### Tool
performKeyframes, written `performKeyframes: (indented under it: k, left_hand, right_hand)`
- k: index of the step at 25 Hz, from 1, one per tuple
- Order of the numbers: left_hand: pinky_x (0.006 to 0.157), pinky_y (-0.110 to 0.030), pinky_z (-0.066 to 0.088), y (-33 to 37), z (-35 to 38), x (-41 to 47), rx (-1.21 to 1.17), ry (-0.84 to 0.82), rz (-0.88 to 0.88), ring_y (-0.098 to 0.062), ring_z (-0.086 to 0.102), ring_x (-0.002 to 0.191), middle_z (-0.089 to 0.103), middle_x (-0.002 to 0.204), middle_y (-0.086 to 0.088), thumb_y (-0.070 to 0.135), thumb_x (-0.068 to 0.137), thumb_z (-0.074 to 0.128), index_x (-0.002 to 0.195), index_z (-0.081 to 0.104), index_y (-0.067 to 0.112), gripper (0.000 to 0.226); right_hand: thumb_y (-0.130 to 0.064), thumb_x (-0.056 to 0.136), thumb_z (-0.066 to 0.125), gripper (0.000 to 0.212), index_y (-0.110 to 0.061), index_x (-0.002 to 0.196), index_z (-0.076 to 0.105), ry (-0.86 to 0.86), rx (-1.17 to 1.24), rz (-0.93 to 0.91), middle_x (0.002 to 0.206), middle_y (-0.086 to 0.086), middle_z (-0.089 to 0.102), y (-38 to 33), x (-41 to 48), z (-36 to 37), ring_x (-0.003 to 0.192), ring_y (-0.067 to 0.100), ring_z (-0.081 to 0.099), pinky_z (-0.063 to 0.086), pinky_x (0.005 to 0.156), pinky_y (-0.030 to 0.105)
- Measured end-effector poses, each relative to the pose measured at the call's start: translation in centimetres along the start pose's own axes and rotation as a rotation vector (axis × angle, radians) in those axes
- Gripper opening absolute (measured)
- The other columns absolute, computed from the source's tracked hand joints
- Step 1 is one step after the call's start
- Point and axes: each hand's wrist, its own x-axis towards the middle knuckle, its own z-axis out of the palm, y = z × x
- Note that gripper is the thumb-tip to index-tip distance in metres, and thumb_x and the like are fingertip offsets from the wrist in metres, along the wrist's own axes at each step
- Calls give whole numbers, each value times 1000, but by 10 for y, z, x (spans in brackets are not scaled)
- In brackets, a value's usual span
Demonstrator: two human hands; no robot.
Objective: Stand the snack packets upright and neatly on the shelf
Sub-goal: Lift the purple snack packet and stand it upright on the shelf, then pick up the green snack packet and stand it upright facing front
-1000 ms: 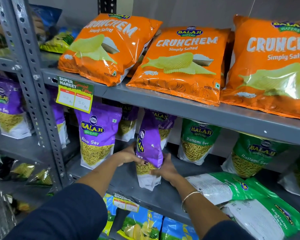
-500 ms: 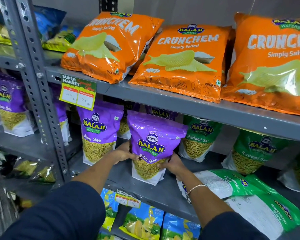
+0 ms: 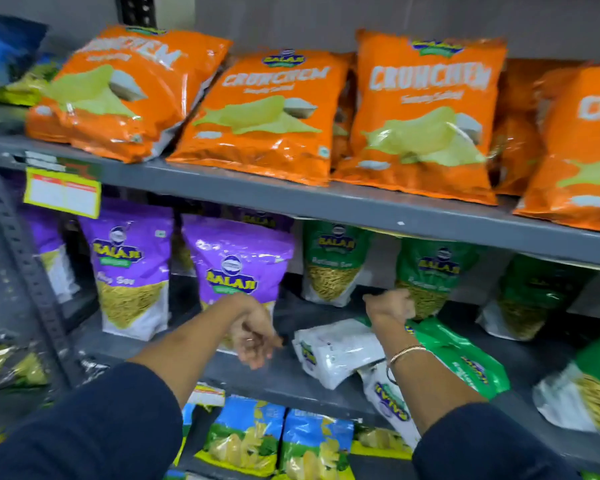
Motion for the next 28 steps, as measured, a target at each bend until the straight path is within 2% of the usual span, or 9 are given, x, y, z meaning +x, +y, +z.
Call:
performKeyframes:
  k: [3, 6, 9, 12, 18, 21, 24, 26, 28]
  left_hand:
    - [47, -19, 48, 64, 23, 18, -341, 343, 381, -8, 63, 54, 67, 59, 2, 24, 98, 36, 73, 52, 14, 31]
    - [78, -31, 44, 92, 28, 50, -193, 727, 405, -17, 56, 95, 68, 93, -2, 22, 96, 40, 103, 60, 2, 29]
    - [103, -30, 34, 92, 17, 91, 91, 645, 293, -27, 43, 130, 42, 145, -11, 32, 98, 34, 139, 39, 14, 45]
    - [100, -30, 38, 90, 6, 114, 67, 549, 216, -23, 49, 120, 50, 137, -8, 45, 92, 42, 139, 42, 17, 54]
    - [114, -39, 34, 81, 11, 123, -343, 390, 208, -26, 43, 131, 46, 142, -4, 49, 70, 71, 133, 49, 9, 78]
    - [105, -42, 43, 76, 13, 115, -584, 242, 265, -30, 57, 118, 62, 123, -14, 32, 74, 73, 122, 57, 1, 60]
    - [61, -30, 48, 78, 15, 95, -563, 424, 331, -22, 60, 65, 61, 72, -8, 29, 68, 79, 80, 56, 6, 34]
    - [52, -26, 42, 79, 10, 84, -602, 570, 398, -21, 56, 71, 59, 84, -10, 26, 68, 79, 86, 51, 5, 40]
    - [64, -31, 53, 77, 3, 80, -641, 700, 490, -25, 60, 93, 61, 108, -13, 34, 55, 84, 111, 53, -3, 74]
  right_hand:
    - [-29, 75, 71, 72, 2, 128, 34, 41, 59, 323, 134, 21, 40, 26, 27, -34, 124, 31, 40, 35, 102, 36]
    - [-54, 68, 63, 78, -7, 128, 48, -252, 55, 354, 134, 9, 47, 60, 56, -24, 121, 28, 48, 40, 103, 35]
    - [-33, 75, 67, 59, -1, 123, 53, -528, 397, 381, 120, 12, 54, 80, 55, -20, 105, 24, 53, 45, 102, 44]
    - [-19, 86, 57, 44, 1, 125, 51, -637, 558, 332, 126, 20, 56, 82, 53, -21, 97, 23, 51, 44, 103, 43]
    - [-19, 87, 58, 27, -8, 111, 54, -703, 597, 415, 91, 8, 57, 76, 51, -17, 83, 23, 55, 45, 98, 41]
    - [-19, 77, 71, 55, 0, 121, 45, -630, 575, 446, 109, 12, 57, 63, 44, -13, 94, 26, 59, 48, 96, 42]
    - [-8, 60, 84, 72, 1, 116, 41, -360, 555, 399, 125, 16, 54, 44, 40, -9, 116, 31, 52, 45, 101, 50]
    - [2, 59, 82, 67, 0, 116, 46, -336, 650, 283, 125, 14, 57, 31, 42, -6, 114, 29, 54, 46, 99, 47]
    - [11, 64, 75, 59, 0, 114, 45, -393, 728, 105, 120, 11, 58, 19, 38, -13, 110, 26, 54, 45, 94, 41]
